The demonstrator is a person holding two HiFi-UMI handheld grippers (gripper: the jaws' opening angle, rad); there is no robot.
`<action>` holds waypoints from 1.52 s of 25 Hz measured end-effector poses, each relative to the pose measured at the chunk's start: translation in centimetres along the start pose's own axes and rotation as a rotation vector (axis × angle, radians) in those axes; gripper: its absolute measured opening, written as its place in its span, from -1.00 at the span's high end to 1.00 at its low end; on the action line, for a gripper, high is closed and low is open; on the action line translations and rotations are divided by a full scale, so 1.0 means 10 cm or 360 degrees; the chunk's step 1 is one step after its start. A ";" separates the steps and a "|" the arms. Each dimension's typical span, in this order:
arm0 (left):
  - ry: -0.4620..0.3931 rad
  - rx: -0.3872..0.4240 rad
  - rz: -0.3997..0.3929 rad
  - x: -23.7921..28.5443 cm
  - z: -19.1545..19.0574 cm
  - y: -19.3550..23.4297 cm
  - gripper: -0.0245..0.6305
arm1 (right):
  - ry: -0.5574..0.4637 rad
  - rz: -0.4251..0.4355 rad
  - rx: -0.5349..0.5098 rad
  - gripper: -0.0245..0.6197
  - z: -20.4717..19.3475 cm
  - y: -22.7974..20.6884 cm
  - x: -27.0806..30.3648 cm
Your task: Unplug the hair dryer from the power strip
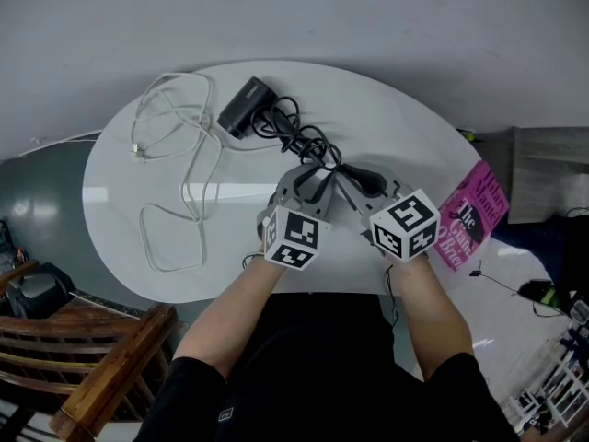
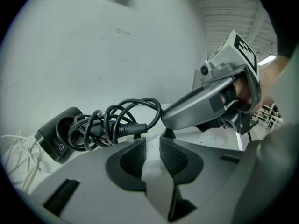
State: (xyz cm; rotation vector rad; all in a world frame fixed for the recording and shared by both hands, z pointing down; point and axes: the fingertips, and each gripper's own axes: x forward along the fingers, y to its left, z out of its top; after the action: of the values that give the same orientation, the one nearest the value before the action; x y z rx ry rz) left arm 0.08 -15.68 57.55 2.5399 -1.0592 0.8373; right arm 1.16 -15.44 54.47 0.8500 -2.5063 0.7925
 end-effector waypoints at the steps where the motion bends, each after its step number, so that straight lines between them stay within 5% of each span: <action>1: 0.0005 0.0018 -0.0005 0.00 0.00 -0.01 0.63 | 0.0001 0.0004 0.0012 0.74 0.00 -0.01 0.00; 14: 0.0021 0.0036 -0.0006 0.01 0.00 -0.08 0.74 | 0.0062 -0.0013 0.0003 0.75 0.01 -0.02 0.00; 33: 0.0001 0.0027 -0.0010 0.02 -0.01 -0.08 0.74 | 0.0004 0.0047 0.0292 0.77 0.03 -0.09 0.01; 38: -0.0005 -0.0012 -0.0012 0.00 -0.01 -0.07 0.74 | 0.0067 0.0004 0.0146 0.78 0.03 -0.02 -0.01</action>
State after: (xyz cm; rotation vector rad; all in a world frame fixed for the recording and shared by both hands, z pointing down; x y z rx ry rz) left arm 0.54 -15.12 57.64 2.5382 -1.0507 0.8262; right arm 1.29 -15.77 54.27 0.8511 -2.4508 0.9230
